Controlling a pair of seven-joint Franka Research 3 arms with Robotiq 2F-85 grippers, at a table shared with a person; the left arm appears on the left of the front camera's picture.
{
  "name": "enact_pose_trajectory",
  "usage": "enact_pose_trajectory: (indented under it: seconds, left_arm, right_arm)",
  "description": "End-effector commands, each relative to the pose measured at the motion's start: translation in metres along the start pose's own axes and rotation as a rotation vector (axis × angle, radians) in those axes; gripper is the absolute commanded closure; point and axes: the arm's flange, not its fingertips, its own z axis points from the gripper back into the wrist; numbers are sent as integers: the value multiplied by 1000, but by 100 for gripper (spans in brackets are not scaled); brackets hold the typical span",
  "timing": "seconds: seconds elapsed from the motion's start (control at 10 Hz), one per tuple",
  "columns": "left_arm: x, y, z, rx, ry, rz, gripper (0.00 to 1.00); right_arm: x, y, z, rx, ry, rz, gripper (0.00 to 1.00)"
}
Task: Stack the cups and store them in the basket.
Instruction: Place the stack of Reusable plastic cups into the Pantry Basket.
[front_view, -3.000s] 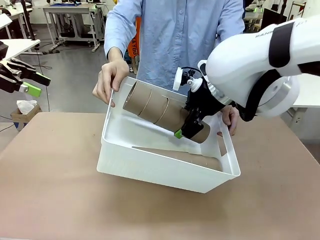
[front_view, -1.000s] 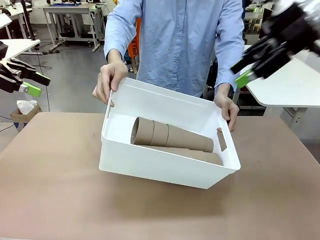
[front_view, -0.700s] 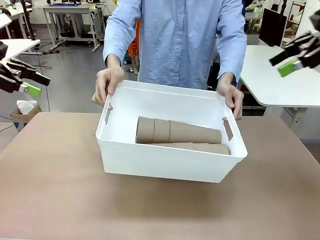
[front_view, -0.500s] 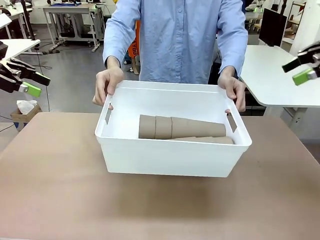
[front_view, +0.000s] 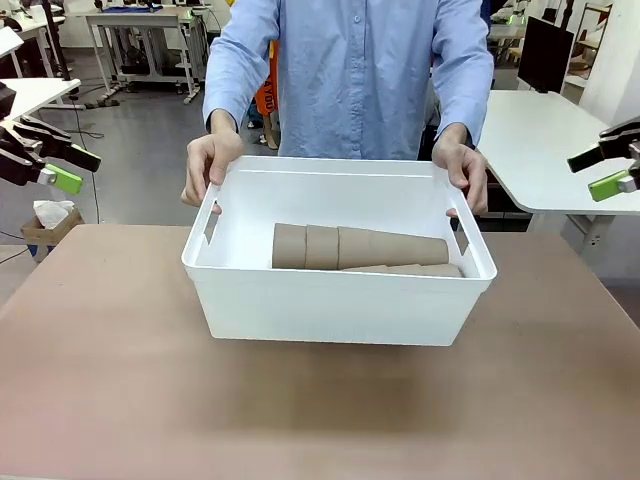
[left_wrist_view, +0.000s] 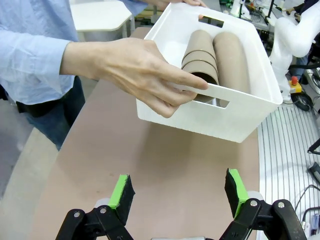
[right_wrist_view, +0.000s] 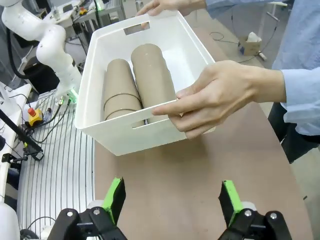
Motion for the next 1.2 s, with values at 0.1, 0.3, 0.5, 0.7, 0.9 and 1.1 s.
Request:
enact_pose_trajectory:
  seconds: [0.1, 0.3, 0.5, 0.7, 0.9, 1.1]
  left_arm:
    - [1, 0, 0, -4, -2, 5, 4]
    - [1, 0, 0, -4, -2, 5, 4]
    - [1, 0, 0, -4, -2, 5, 4]
    - [1, 0, 0, -4, -2, 5, 4]
    - [1, 0, 0, -4, -2, 5, 4]
    - [1, 0, 0, -4, -2, 5, 4]
  right_arm:
    - [4, 0, -1, 5, 7, 6, 0]
    - [4, 0, -1, 5, 7, 6, 0]
    - [4, 0, -1, 5, 7, 6, 0]
    - [4, 0, -1, 5, 7, 6, 0]
    - [4, 0, -1, 5, 7, 6, 0]
    - [4, 0, -1, 5, 7, 6, 0]
